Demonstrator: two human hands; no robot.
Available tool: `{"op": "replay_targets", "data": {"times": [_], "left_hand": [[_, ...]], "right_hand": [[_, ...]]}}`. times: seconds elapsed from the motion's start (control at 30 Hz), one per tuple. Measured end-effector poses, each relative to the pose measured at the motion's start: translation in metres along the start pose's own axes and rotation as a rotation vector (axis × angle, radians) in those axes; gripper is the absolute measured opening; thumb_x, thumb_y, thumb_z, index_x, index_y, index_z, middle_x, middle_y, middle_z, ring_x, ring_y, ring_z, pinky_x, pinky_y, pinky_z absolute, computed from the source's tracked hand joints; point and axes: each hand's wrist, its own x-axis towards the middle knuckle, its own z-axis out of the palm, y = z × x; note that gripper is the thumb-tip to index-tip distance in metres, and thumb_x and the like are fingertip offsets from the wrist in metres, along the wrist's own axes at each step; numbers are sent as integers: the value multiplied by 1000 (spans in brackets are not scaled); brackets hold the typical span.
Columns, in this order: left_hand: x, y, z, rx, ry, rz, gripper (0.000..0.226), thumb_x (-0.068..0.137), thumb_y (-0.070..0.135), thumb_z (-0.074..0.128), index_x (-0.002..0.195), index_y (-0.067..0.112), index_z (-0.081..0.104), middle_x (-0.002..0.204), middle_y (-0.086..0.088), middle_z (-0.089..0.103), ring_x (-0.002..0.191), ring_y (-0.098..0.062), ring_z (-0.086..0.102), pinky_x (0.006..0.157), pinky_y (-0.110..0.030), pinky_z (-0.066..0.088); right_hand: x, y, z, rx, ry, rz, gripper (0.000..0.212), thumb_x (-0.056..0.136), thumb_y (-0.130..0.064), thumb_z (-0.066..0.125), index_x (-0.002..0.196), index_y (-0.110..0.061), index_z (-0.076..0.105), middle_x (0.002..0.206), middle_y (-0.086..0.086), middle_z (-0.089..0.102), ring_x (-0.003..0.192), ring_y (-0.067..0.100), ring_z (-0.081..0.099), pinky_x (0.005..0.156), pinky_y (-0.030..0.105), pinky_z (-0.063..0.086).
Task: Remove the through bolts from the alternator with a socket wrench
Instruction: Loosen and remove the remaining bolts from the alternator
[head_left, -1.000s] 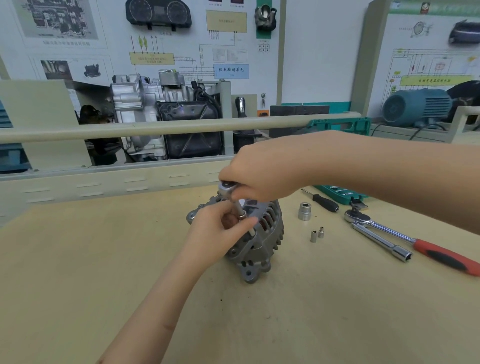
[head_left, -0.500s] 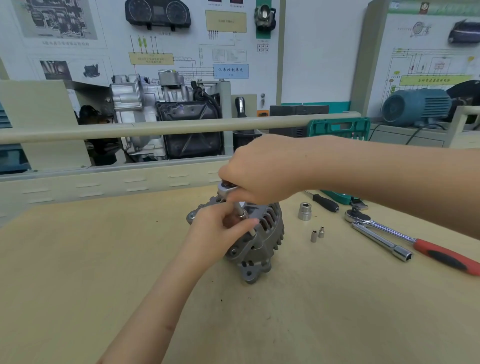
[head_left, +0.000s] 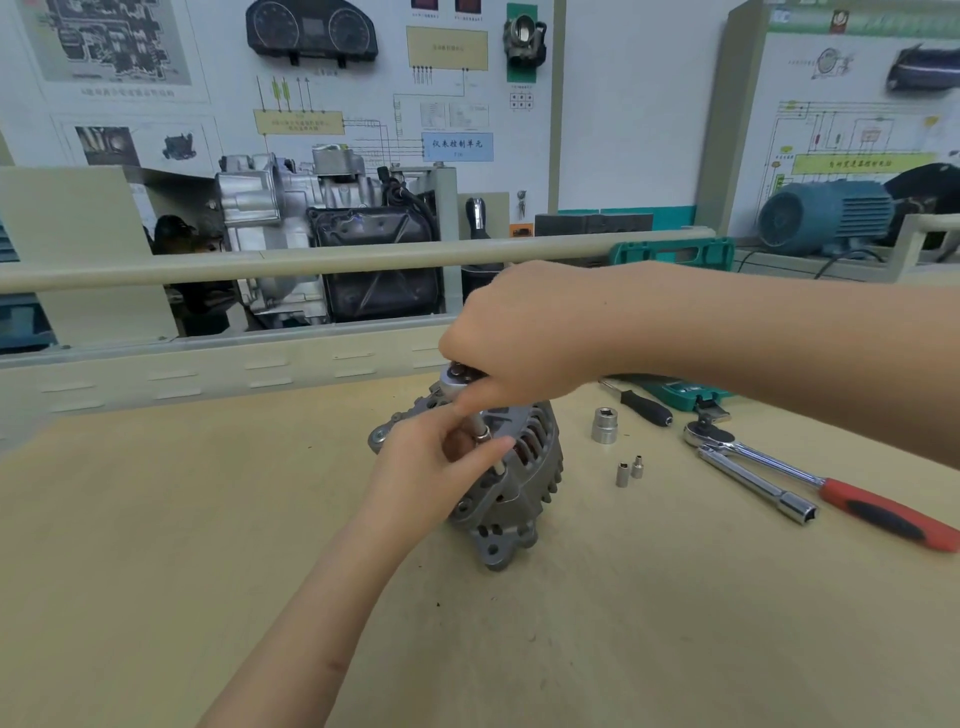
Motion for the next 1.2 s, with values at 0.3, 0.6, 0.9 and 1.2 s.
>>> {"op": "replay_targets", "data": {"times": [0.3,0.6,0.9,1.2], "left_hand": [[1,2,-1,16,4,0,20,77,31,66,73,12,62,49,11,48,47,-3,44,49,-19,37],[-1,4,0,-18,24,-4,14,77,32,64,74,19,63,52,8,52,50,-14,49,54,-30,44],[1,6,1,31,56,22,21,77,32,65,75,11,61,46,12,42,47,-3,41,50,-20,33],[-1,10,-4,-38,-23,7,10,82,23,62,82,14,67,61,-6,59,59,-29,55,59,-40,47]], "right_hand": [[-9,3,-5,26,23,-10,14,85,-37,52,93,-30,61,53,-20,25,45,-3,21,44,17,13],[4,4,3,35,17,-1,21,81,-41,52,64,-34,44,55,-18,35,47,0,31,43,20,19],[-4,5,-5,12,-11,-1,18,85,-40,51,95,-29,60,55,-18,31,46,-1,28,44,17,16],[-9,0,-1,-13,-4,17,9,86,-35,50,78,-33,47,52,-17,25,43,-1,20,42,19,12]]}}
